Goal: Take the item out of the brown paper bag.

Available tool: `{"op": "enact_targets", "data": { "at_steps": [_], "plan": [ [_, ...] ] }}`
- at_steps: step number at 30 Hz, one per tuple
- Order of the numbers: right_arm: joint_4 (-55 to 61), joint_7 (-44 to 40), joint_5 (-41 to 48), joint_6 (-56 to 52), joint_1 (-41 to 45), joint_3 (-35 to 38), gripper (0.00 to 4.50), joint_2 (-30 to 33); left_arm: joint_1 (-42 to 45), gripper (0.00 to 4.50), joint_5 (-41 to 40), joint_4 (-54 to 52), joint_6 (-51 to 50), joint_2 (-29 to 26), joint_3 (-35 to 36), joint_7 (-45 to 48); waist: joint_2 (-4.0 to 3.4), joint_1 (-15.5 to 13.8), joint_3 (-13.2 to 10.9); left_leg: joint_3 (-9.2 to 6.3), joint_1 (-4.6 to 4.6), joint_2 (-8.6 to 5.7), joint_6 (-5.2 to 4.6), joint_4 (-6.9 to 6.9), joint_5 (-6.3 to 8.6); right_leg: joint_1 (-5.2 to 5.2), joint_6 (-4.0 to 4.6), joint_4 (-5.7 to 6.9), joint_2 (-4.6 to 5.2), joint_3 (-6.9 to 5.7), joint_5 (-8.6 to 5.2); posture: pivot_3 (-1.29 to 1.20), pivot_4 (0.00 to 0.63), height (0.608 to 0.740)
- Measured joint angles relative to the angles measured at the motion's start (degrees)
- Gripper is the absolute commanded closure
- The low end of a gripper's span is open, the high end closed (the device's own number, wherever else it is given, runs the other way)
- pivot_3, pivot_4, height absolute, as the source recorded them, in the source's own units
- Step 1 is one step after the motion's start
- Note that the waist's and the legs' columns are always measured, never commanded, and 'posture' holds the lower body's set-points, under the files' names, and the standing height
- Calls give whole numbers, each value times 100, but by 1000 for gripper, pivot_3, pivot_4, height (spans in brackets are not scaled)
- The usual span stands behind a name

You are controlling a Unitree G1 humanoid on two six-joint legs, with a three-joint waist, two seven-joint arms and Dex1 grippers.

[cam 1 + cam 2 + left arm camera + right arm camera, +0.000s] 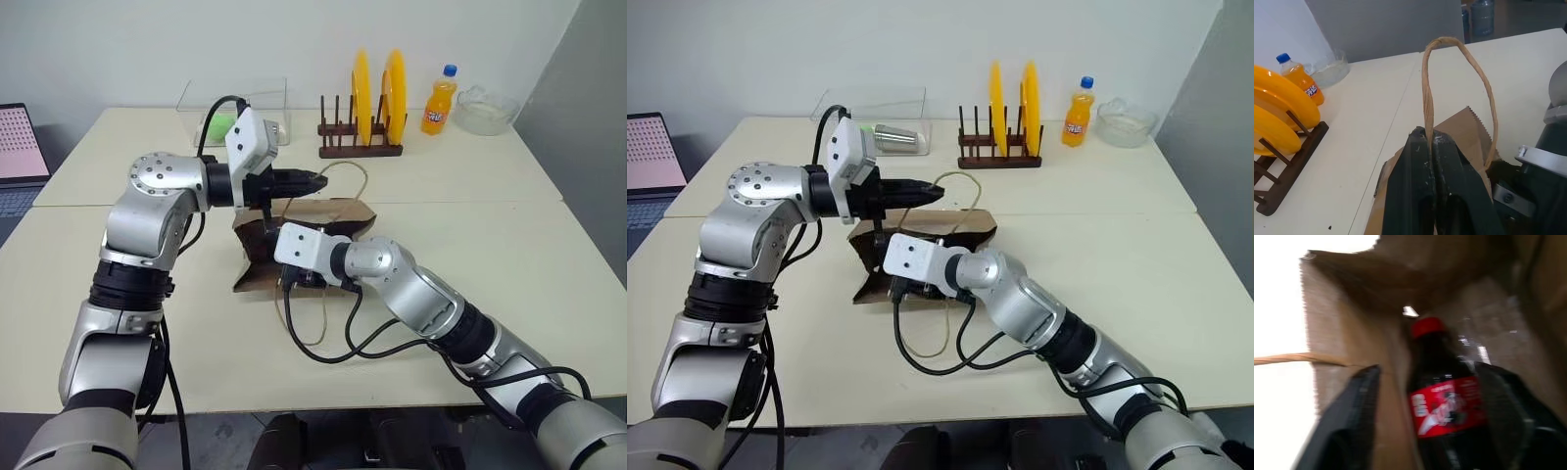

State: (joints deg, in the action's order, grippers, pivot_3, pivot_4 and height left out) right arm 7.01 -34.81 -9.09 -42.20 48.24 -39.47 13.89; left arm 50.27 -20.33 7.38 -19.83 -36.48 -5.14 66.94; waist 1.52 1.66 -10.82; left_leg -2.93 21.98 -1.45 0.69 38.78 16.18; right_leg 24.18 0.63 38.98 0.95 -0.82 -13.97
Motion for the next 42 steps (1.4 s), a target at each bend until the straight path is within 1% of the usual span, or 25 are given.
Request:
{"op": "enact_targets", "data": {
  "at_steps": [5, 10, 19, 21, 23, 29, 33, 36, 37, 38, 39, 42],
  "plan": [
    [-260, -58, -344, 198, 0, -108, 969, 176, 1, 4500, 0, 0, 16, -2, 2, 1, 0, 0, 0, 0, 0, 0, 0, 0, 0, 0, 0, 0, 0, 0, 0, 0, 150, 740],
    [-430, -356, -753, 401, 88, -374, 969, 370, 22, 4500, -1, 0, 25, -1, 2, 6, 0, 2, 0, 0, -1, 0, 0, 0, 0, -1, -1, 0, -1, -1, 0, 0, 150, 740],
    [-952, -666, -1253, 822, 331, -463, 969, 348, 129, 4500, -1, 8, 57, 24, 2, 6, 0, 1, 0, 1, -4, 0, 0, 0, 0, -3, -1, 0, -1, 0, 0, 0, 150, 740],
    [-1042, -707, -1288, 913, 353, -454, 591, 321, 129, 4500, -1, 12, 59, 26, 2, 6, 0, 1, 0, 0, -3, 0, 0, 0, 0, -3, 0, 0, -1, 0, 0, 0, 150, 740],
    [-1141, -765, -1344, 961, 355, -454, 94, 289, 128, 4500, -1, 12, 63, 28, 2, 6, 0, 0, 0, 0, -3, 0, 0, 0, 0, -3, 0, 0, -1, 0, 0, 0, 150, 740],
    [-1476, -801, -1567, 1164, 356, -454, 94, 212, 128, 4500, -1, 11, 94, 28, 2, 6, 0, 0, 0, 0, -3, 0, 0, 0, 0, -2, 0, -1, -1, 0, 0, 0, 150, 740],
    [-1866, -883, -1716, 1374, 504, -459, 94, 111, 128, 4500, 0, 11, 133, 36, 2, 7, 0, 1, 0, 1, -4, 0, 0, 0, 0, -4, 0, 0, 0, 1, 0, 0, 150, 740],
    [-2047, -881, -1808, 1498, 552, -449, 745, 44, 128, 4500, 3, 12, 152, 36, 2, 7, 0, 0, 0, 0, -5, 0, 0, 0, 0, -4, 0, 0, 0, 0, 0, 0, 150, 740],
    [-2086, -876, -1851, 1518, 550, -438, 1106, 40, 128, 4500, 5, 11, 158, 36, 2, 7, 0, 0, 0, 0, -5, 0, 0, 0, 0, -4, 0, 0, 0, 0, 0, 0, 150, 740],
    [-2086, -870, -1886, 1542, 547, -429, 1370, 43, 126, 4500, 11, 12, 161, 35, 2, 7, 0, 0, 0, 0, -5, 0, 0, 0, 0, -4, 0, 0, 0, 1, 0, 0, 150, 740],
    [-2083, -874, -1897, 1549, 537, -411, 1471, 42, 125, 4500, 16, 12, 167, 35, 1, 8, 0, 1, 0, 0, -4, 0, 0, 0, 0, -4, 0, 0, -1, 1, 0, 0, 150, 740],
    [-2039, -903, -1901, 1548, 484, -323, 1471, 43, 120, 4500, 34, 13, 195, 35, 1, 10, 0, 0, 0, -1, -4, 0, 0, 0, 0, -4, 0, 0, -1, 0, 0, 0, 150, 740]
  ]
}}
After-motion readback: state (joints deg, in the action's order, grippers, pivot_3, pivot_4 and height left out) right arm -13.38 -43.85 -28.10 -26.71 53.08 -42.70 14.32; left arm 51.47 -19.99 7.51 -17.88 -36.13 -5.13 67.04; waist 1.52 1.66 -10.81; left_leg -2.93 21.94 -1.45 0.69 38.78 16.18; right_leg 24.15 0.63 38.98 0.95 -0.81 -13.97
